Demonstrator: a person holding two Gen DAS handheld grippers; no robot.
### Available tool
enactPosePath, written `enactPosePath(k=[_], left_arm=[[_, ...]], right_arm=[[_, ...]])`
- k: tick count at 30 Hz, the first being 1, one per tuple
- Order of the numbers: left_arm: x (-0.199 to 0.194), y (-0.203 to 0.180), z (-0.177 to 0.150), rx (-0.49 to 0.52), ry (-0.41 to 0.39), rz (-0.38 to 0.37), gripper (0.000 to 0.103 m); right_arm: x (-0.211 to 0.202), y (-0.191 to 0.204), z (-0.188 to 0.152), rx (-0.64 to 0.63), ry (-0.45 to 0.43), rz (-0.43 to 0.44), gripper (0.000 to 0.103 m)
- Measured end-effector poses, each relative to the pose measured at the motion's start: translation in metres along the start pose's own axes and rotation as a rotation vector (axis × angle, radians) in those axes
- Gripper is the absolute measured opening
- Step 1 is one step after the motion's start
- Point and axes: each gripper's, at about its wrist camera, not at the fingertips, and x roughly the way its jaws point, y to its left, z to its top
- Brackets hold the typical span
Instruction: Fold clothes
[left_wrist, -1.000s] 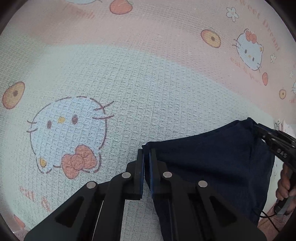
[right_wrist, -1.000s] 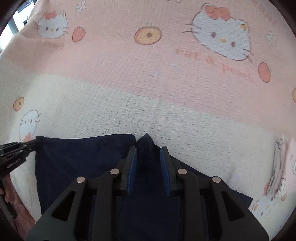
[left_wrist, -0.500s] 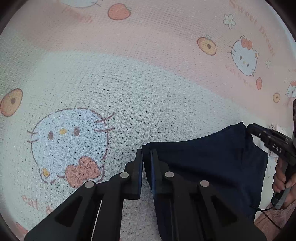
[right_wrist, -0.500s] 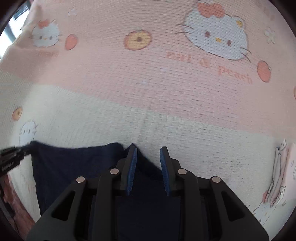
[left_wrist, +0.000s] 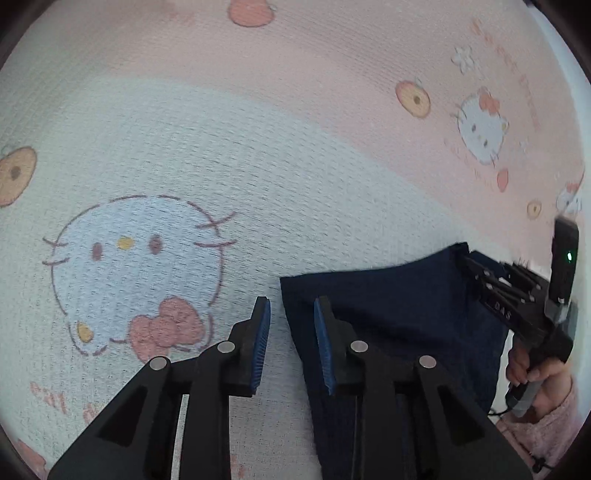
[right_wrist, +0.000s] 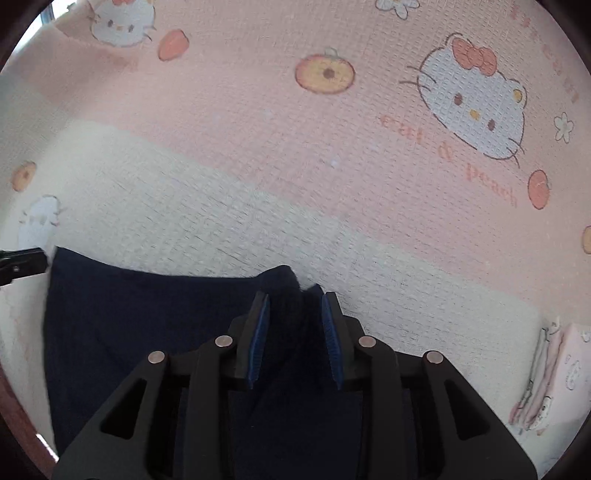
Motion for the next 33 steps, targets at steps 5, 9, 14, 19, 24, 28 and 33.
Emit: enactPosePath(k=[5, 9, 14, 19, 24, 28, 33], left_arm=[[-0.008, -0.018, -0.001, 0.020, -0.036, 0.069, 0.026], [-0.013, -0.057, -0.010, 0.116, -0.032, -0.060, 0.026], [0.018, -0.156, 0.019, 0.326, -0.061, -0.135, 0.026], [0.043, -0.234, 0.040, 0.420, -0.020, -0.230, 0.026], [0.032, -0.227, 0.010, 0.509, 0.031, -0.150, 0.026], [0.037, -0.220, 0.016, 0.496, 0.000, -0.035, 0.026], [0.025, -0.220, 0.025, 0.494, -0.062, 0.025, 0.026]], right_arm=[[-0.030, -0.040, -0.024, 0.232, -0.004, 0.097, 0.028], [-0.073, -0.066, -0.058, 0.306, -0.014, 0.109, 0.029], [-0.087, -0.122, -0.106, 0.357, 0.041, -0.035, 0.030], [-0.070, -0.179, -0.137, 0.520, 0.073, -0.039, 0.032], [-0.050, -0.192, -0.142, 0.477, 0.059, -0.032, 0.035], [-0.048, -0.196, -0.140, 0.446, 0.051, -0.056, 0.034], [-0.060, -0.202, -0.149, 0.430, 0.072, -0.142, 0.034]])
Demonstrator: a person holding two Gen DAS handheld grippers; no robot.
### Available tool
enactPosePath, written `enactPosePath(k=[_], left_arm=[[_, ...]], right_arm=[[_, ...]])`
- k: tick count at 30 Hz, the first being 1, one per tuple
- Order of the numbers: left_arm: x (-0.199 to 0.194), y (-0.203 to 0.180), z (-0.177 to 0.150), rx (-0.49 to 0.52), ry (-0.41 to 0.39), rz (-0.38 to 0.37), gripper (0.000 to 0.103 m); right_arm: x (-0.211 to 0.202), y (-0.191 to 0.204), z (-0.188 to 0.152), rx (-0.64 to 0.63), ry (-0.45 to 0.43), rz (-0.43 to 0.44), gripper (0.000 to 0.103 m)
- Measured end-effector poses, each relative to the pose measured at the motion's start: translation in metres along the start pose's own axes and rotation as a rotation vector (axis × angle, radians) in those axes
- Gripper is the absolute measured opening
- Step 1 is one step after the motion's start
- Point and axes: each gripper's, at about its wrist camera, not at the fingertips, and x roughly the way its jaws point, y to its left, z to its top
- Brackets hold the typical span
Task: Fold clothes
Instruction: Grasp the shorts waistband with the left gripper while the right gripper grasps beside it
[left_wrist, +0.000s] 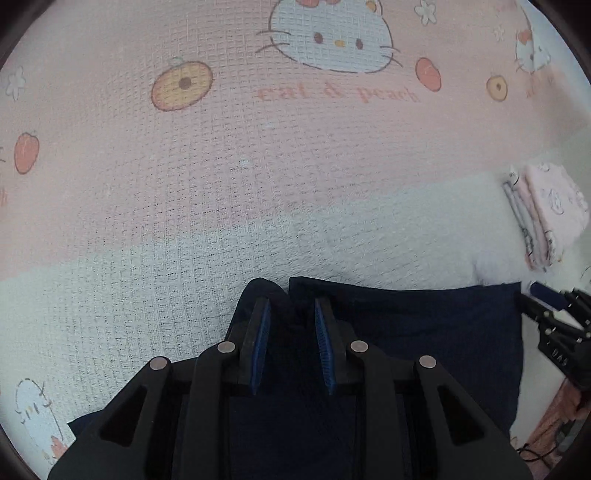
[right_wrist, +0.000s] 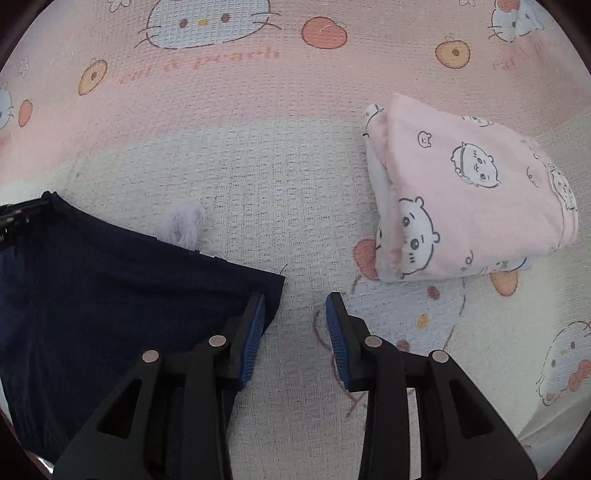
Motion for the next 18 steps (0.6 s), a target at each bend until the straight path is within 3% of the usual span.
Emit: enactPosePath(k=[2, 7, 10, 14, 16, 18], left_arm=[[-0.006, 0.000, 0.003, 0.006, -0.019, 0.010, 0.026], [0.003, -0.013, 0.007, 0.091, 0.040, -0.040, 0.026], [0.016, -0.016, 0.006, 0.134, 0.095, 0.054, 0.030], [-0.005, 0.012, 0.003, 0.015, 0.034, 0.048, 0.032], [-0.021, 0.025, -0.003, -0.034, -0.008, 0.039, 0.032], [-0.027, 0.032, -0.014, -0.058, 0.001, 0.034, 0.032]], right_arm=[[-0.008, -0.008, -0.005, 0.030, -0.010, 0.034, 0.034], [-0.002, -0.028, -0.005, 0.109, 0.024, 0.209, 0.037], [-0.002, -0.020, -0.005, 0.069, 0.003, 0.196, 0.041], [-0.002, -0.014, -0.006, 0.042, -0.003, 0.109, 0.038], [-0.004, -0.017, -0.006, 0.060, -0.009, 0.105, 0.038], [-0.006, -0.024, -0.009, 0.088, -0.001, 0.139, 0.038]])
